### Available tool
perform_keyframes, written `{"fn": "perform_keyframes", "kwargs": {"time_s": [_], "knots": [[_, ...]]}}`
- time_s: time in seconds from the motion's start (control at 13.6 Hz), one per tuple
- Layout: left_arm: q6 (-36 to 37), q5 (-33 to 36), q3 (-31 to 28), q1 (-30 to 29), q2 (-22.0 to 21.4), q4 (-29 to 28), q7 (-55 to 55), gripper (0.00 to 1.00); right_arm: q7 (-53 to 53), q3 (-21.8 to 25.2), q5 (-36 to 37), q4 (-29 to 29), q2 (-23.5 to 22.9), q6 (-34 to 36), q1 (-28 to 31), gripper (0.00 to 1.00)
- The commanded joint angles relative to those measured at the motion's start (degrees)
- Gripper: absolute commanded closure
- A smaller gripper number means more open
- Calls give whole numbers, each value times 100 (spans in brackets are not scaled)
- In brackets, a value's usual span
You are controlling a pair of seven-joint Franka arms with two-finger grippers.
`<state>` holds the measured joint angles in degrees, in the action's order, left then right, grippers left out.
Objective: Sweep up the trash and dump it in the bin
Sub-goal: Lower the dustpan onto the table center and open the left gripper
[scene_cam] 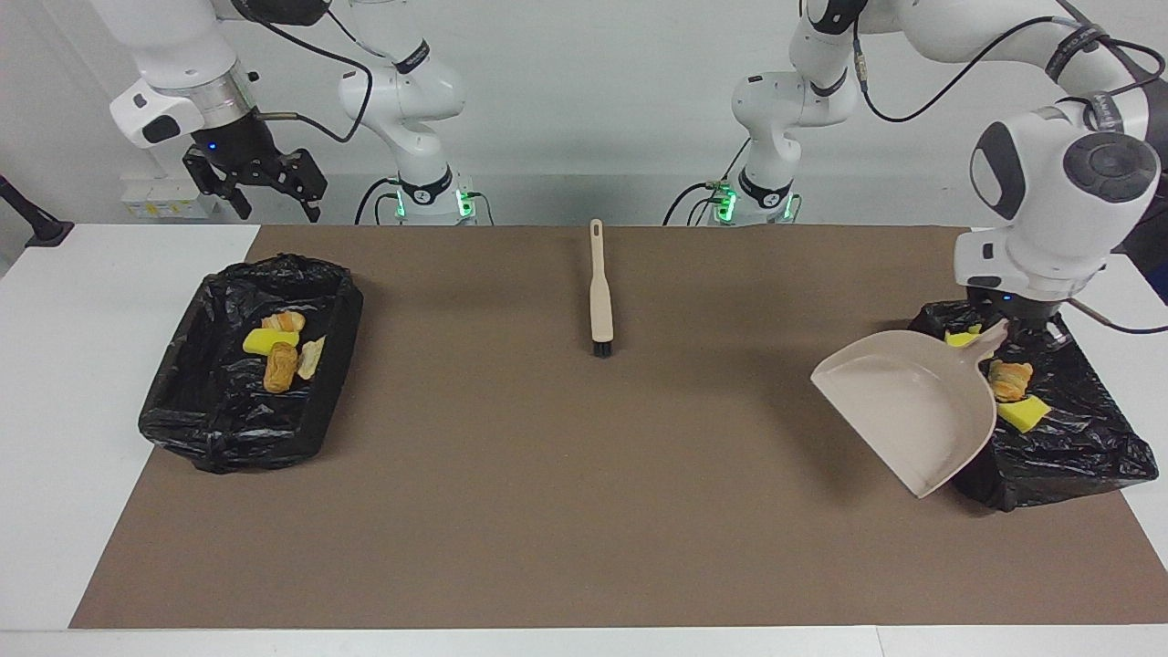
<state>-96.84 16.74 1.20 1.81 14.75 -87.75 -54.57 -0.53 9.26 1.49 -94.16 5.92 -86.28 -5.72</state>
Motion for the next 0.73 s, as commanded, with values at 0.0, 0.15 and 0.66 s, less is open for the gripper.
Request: {"fn": "perform_keyframes", "kwargs": {"time_s": [0.0, 0.15, 0.66], "knots": [[-63, -302, 597, 39, -131, -479, 2030, 100, 141, 111, 44, 38, -12, 24, -34, 0], [-221, -355, 1151, 57, -52, -594, 3463, 100, 124, 67, -43, -67, 23, 33, 158, 0], [-1503, -751, 2559, 258, 731, -620, 7018, 100, 106, 41, -52, -85, 58, 85, 115, 0]]}}
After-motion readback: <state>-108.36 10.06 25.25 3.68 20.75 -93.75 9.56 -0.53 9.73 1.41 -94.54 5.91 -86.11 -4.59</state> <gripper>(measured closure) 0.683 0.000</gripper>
